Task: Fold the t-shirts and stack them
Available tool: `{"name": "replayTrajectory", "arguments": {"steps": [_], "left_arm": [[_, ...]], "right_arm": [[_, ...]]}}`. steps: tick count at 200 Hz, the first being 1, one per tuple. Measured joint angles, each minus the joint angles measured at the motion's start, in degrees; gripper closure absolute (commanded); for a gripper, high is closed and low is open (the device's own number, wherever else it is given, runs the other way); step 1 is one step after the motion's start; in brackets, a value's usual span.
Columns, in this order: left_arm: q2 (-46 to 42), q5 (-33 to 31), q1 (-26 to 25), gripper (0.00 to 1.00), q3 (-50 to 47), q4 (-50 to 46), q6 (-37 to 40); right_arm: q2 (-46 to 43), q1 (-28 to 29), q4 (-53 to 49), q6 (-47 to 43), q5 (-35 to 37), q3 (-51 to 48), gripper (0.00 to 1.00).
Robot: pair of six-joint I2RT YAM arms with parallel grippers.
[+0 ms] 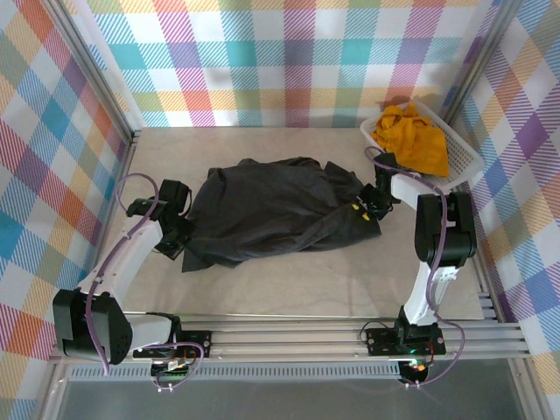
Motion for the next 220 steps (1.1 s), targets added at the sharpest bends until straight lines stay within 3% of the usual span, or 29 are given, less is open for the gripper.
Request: {"name": "replayTrajectory", "arguments": {"steps": [57, 166, 220], "left_arm": [[0.0, 0.0, 0.0, 0.99, 0.0, 0.0, 0.0], [0.0, 1.7, 0.0, 0.99, 0.0, 1.3, 0.0], [0.0, 3.1, 0.0, 0.99, 0.0, 1.3, 0.0]], "right_arm": [[-0.2, 0.0, 0.0, 2.4, 0.7, 0.0, 0.97], [-19.9, 1.2, -11.3, 2.8, 6.4, -1.4, 1.00], [-36.4, 4.1, -20.7, 4.4, 8.0, -14.8, 1.00]]}}
